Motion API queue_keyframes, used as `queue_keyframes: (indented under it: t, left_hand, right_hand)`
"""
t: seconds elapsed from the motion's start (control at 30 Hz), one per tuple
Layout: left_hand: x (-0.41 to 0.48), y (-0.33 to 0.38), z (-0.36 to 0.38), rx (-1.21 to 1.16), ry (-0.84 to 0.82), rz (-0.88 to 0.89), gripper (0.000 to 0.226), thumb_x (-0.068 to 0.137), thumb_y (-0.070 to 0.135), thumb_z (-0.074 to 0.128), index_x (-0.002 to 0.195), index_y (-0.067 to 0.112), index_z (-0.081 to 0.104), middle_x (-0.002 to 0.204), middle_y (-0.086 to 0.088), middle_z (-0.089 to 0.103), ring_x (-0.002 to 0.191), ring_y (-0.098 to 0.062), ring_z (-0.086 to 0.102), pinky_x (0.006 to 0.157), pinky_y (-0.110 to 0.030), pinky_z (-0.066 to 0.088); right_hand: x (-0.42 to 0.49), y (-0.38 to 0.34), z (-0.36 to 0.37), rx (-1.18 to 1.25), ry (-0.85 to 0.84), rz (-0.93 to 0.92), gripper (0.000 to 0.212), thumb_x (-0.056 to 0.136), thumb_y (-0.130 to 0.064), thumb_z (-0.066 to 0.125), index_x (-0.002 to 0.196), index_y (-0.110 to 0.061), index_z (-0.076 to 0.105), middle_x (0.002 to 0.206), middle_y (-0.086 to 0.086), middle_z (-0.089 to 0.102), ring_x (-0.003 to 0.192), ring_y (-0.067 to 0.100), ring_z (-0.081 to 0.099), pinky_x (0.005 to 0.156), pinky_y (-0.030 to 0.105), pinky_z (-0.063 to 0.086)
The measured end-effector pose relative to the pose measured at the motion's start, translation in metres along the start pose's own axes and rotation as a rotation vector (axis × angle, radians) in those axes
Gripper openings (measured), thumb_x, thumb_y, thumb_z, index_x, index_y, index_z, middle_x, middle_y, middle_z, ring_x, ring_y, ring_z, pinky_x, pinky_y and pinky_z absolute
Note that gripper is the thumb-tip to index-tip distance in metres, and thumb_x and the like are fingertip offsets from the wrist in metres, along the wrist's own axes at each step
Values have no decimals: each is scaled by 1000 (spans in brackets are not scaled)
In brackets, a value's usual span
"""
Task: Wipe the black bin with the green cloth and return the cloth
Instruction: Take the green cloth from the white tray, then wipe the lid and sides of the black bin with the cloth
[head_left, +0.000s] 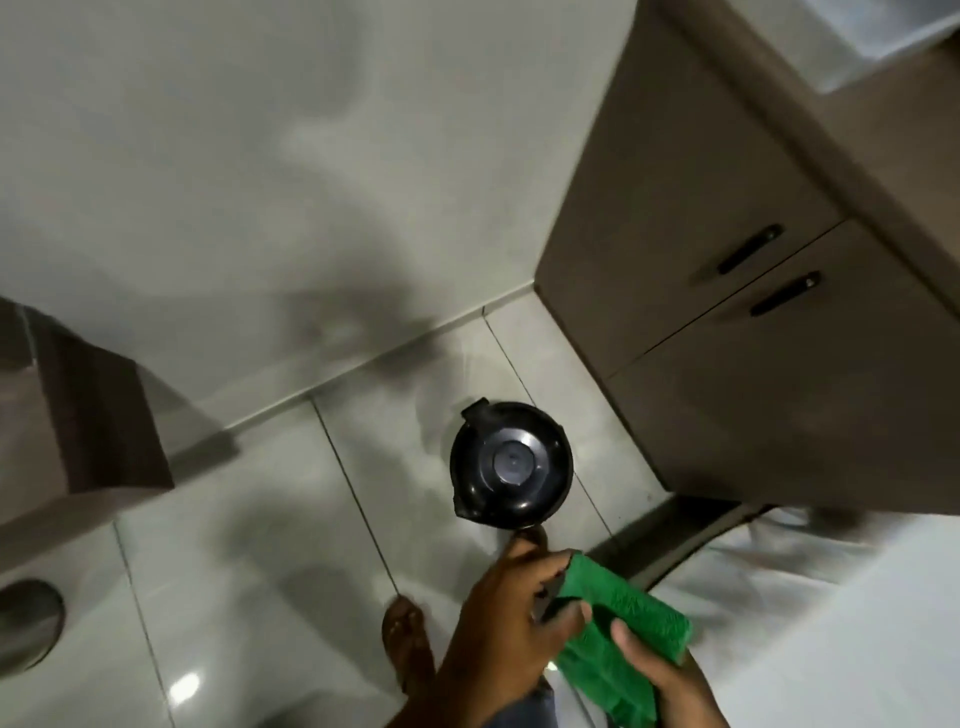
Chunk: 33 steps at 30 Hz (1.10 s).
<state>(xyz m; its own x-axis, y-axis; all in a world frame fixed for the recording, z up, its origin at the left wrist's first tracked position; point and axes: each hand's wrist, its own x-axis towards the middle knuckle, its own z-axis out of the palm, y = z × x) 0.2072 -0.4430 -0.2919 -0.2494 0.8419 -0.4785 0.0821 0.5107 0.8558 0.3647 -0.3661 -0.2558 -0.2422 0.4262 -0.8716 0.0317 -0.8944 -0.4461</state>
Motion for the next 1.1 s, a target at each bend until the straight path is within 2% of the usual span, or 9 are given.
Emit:
queue_keyframes:
  t: [0.17, 0.3, 0.37, 0.43, 0.57, 0.73, 0.87, 1.03, 1.1]
  left_hand:
    - [72, -110, -8, 152, -9, -175, 95, 78, 79, 72, 160, 45, 37, 151, 22, 49, 139, -3, 50, 105, -20, 47]
    - [142, -206, -16, 457, 78, -284, 131, 71, 79, 81, 169, 23, 15, 173, -3, 30, 158, -25, 30, 125, -47, 36]
    - [175, -250, -7, 534, 58, -317, 155, 62, 86, 81, 170, 20, -8, 181, -8, 0, 167, -30, 0, 134, -58, 14]
    - [206, -290, 5, 576, 69, -328, 172, 52, 92, 81, 164, 20, -28, 178, -6, -26, 164, -30, -25, 132, -60, -5]
    - [247, -340, 27, 611, 135, -306, 190, 34, 97, 80, 163, 15, -32, 173, -9, -39, 160, -33, -34, 131, -66, -7]
    - [265, -375, 55, 614, 222, -264, 192, 28, 101, 75, 167, 13, -24, 175, -9, -35, 163, -34, -27, 128, -74, 0]
    - [270, -389, 60, 685, 236, -240, 179, 39, 108, 59, 166, 16, -28, 173, -8, -39, 162, -36, -28, 127, -76, -2]
    - [271, -403, 47, 866, 298, -118, 153, 54, 100, 69, 164, 6, 21, 173, -23, 25, 159, -47, 26, 110, -82, 38]
    - [281, -401, 54, 860, 356, -172, 141, 57, 88, 79, 163, 6, 34, 168, -21, 39, 164, -38, 19, 110, -80, 41]
  right_hand:
    - [105, 33, -8, -40, 60, 8, 38, 82, -12, 65, 118, -3, 73, 108, 26, 80, 90, 39, 81, 61, 39, 66]
    - [212, 45, -3, -208, 90, -64, 39, 92, -22, 66, 130, -13, 70, 121, 16, 79, 107, 34, 78, 87, 47, 64]
    - [273, 43, 7, -294, 79, -154, 48, 90, -23, 70, 137, -13, 66, 130, 16, 75, 117, 35, 74, 104, 53, 56]
    - [331, 37, 22, -407, 69, -313, 51, 95, -13, 70, 144, -10, 60, 135, 14, 71, 125, 32, 69, 111, 52, 52]
    - [422, 31, 56, -778, 139, -693, 53, 97, -5, 69, 148, -15, 55, 142, -1, 64, 134, 16, 60, 118, 39, 48]
    - [476, 66, 72, -1473, 76, -935, 83, 86, -3, 68, 161, -21, 37, 170, 4, 35, 159, 27, 28, 128, 49, 30]
    - [489, 104, 67, -1864, -23, -1013, 69, 98, -42, 33, 163, -17, 34, 173, 8, 26, 162, 33, 16, 130, 56, 16]
    - [510, 103, 62, -1887, -50, -1152, 71, 96, -48, 36, 161, -18, 38, 172, 6, 31, 162, 32, 19, 128, 58, 19]
    - [516, 105, 59, -1892, -45, -1178, 70, 97, -46, 38, 162, -19, 36, 173, 4, 28, 163, 30, 16, 128, 58, 19]
